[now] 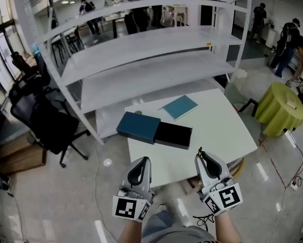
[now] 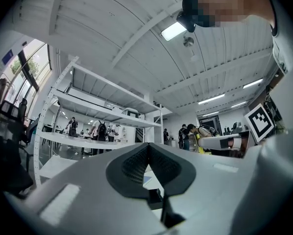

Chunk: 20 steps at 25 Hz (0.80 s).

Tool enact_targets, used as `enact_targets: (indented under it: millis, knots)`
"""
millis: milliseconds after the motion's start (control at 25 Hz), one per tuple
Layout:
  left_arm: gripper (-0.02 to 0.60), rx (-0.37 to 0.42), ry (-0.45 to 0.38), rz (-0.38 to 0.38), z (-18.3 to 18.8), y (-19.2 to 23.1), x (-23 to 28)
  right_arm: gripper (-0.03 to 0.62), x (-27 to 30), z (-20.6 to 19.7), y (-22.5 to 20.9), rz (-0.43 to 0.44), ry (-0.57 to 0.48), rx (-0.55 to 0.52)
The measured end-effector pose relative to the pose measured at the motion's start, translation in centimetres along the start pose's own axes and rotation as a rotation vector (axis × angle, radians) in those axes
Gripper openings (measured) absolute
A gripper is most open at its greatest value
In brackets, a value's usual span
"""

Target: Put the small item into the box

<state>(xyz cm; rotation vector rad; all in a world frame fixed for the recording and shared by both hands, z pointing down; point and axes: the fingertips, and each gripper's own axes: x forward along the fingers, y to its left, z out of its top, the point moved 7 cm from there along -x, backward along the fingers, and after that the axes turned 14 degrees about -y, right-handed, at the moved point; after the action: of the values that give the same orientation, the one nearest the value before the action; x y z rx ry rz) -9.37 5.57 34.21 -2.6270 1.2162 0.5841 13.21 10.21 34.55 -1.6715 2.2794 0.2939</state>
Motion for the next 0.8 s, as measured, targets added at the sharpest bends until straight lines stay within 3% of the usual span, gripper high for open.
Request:
enact_targets:
  millis: [800]
  knots:
    - [0.015, -0.045, 0.014, -0.083, -3.2, 7.4, 5.6, 0.058, 6.7, -3.1, -1.3, -0.123, 0.013, -0.021]
